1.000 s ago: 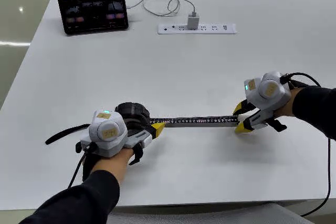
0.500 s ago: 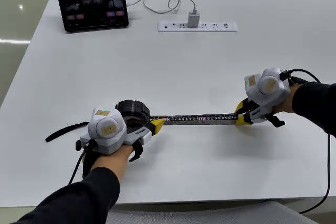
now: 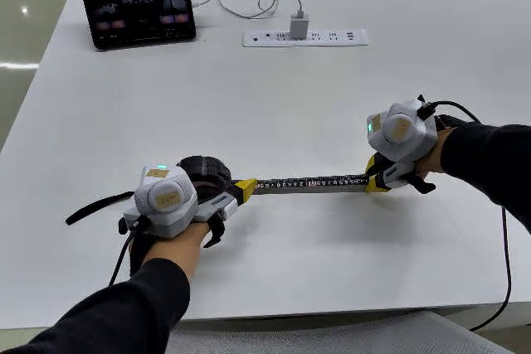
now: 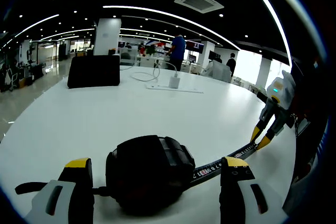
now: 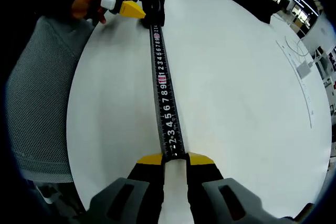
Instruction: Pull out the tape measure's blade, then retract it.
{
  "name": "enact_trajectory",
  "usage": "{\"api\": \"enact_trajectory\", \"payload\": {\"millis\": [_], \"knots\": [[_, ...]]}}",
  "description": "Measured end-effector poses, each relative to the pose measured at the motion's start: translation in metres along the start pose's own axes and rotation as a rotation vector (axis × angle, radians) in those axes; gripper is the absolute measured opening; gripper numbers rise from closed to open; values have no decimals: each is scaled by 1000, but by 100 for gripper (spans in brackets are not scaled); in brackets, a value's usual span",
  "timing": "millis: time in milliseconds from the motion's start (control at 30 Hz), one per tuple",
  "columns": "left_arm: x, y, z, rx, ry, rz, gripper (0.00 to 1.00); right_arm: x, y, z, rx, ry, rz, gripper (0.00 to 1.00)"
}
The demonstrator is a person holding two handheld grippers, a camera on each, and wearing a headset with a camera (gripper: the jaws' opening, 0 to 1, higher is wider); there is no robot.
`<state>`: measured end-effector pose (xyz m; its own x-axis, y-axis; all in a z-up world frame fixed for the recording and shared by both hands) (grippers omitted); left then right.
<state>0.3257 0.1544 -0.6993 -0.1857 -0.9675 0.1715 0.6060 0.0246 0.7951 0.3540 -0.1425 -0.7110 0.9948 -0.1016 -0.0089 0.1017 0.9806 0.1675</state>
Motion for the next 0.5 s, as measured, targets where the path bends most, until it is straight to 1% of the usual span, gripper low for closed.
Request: {"api": "enact_trajectory", "payload": {"millis": [67, 200, 367, 500], "knots": [[-1, 3, -2, 1, 4, 10, 96, 0, -1, 0, 9, -3, 20, 11], [-1, 6, -5, 4, 9, 12, 91, -1, 0, 0, 12, -10, 37, 11], [1, 4, -6, -17, 5, 24, 83, -1, 0, 0, 21, -12, -5, 10], [-1, 4, -6, -28, 22, 50, 79, -2, 1, 0, 13, -14, -11, 10]]}}
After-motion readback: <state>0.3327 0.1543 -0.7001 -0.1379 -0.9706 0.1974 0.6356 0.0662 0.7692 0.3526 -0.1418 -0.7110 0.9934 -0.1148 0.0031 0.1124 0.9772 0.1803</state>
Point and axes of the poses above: the centre of the closed fingertips' face, and the gripper's own axes: z roughly backward along the fingers, x roughly to its right, y roughly out of its top, the point moved 5 cm from there along z, roughly backward along the fingers, and after that the axes turned 9 degrees about -x, right-handed, at the moved point
